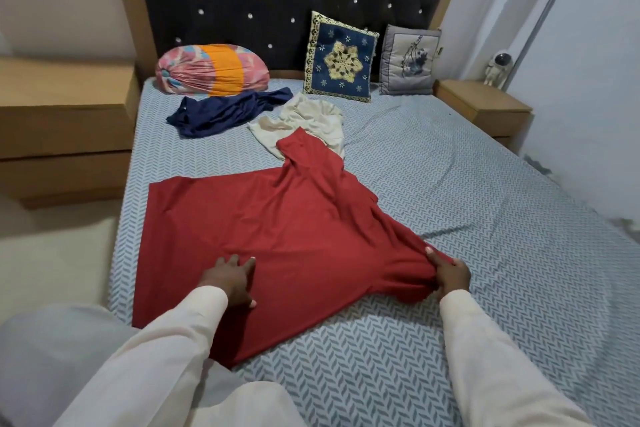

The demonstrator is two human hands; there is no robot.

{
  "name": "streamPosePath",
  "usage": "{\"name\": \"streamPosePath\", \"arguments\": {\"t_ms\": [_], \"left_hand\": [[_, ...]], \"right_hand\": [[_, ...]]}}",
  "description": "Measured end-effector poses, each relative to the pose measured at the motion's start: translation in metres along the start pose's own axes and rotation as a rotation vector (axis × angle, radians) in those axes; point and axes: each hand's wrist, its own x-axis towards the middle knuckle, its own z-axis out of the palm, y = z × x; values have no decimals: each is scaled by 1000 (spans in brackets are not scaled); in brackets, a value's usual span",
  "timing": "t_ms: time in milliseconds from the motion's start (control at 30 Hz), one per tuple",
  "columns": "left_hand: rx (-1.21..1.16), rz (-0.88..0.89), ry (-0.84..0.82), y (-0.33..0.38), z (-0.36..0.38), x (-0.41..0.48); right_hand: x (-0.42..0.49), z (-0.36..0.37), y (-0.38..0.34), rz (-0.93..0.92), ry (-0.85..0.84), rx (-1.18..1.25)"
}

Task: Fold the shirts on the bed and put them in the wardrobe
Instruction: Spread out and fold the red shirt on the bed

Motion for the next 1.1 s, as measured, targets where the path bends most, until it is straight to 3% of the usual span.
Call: {"name": "streamPosePath", "arguments": {"t_ms": [167,267,400,533,800,900,1100], "left_hand": [[30,-13,-22,6,-9,7],[48,-19,-27,7,-14,14],[17,-36,16,9,-26,30],[24,-70,74,16,-35,44],[-28,97,63,42,-53,96],[-51,56,-60,51,-61,112],[46,-33,-135,70,-73,129]], "right_hand": [[1,-31,28,305,340,-215],[-26,-22,3,183,446,-461],[-12,21,-29,-96,189,-658],[21,75,-47,-114,-67,-788],[52,84,-64,-175,-222,-678],[65,99,-85,-268,-181,-627],[110,165,-115,-192,-353,-708]]}}
